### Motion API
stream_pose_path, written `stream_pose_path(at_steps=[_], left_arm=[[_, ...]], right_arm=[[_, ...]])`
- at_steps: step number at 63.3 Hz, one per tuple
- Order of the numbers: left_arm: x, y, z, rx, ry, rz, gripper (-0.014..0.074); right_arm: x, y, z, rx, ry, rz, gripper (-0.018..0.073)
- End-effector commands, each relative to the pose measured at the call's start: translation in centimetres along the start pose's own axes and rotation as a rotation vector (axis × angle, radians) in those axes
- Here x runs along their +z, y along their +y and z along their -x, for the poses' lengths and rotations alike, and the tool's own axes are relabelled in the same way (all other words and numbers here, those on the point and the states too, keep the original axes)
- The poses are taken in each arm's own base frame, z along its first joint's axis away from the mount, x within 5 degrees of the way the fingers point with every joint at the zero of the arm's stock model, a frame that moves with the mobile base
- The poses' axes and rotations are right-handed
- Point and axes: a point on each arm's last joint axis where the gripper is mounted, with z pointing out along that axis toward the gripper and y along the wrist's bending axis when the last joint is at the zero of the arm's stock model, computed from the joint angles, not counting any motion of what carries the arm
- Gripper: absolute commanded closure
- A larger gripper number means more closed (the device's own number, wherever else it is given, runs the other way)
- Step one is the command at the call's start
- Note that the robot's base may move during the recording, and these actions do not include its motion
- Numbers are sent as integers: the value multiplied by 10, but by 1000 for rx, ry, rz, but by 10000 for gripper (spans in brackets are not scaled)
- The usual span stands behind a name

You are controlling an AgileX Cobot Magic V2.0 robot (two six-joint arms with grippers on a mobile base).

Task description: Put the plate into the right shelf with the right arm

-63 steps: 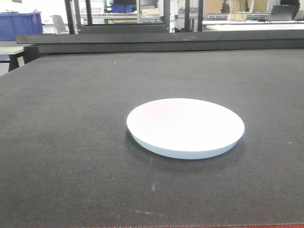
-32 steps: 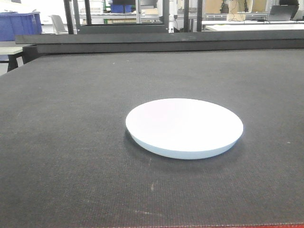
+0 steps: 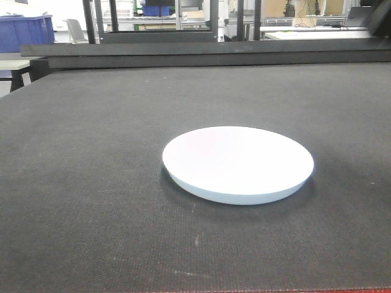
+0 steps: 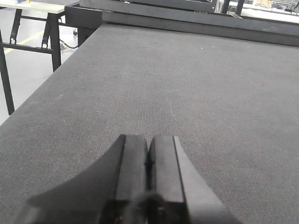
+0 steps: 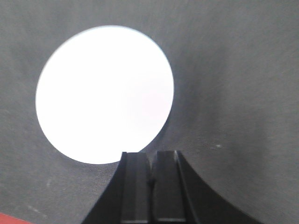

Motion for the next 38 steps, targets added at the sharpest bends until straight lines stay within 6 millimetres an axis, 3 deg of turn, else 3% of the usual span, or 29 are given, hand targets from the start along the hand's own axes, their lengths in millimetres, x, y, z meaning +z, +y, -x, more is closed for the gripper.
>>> stream_pose_path(at_steps=[1, 6, 10, 28, 38], left_arm=[[0, -1, 5, -6, -86, -10, 643], [0, -1, 5, -6, -86, -10, 643], [0, -1, 5, -6, -86, -10, 643], [0, -1, 5, -6, -86, -10, 643], [0, -1, 5, -6, -86, -10, 643]], right_arm=[[14, 8, 16, -17, -57, 24, 288], [37, 9, 18, -19, -32, 19, 43], [53, 8, 19, -13, -14, 11, -82], [105, 5, 12, 56, 117, 1, -73], [122, 2, 9, 61, 139, -11, -73]])
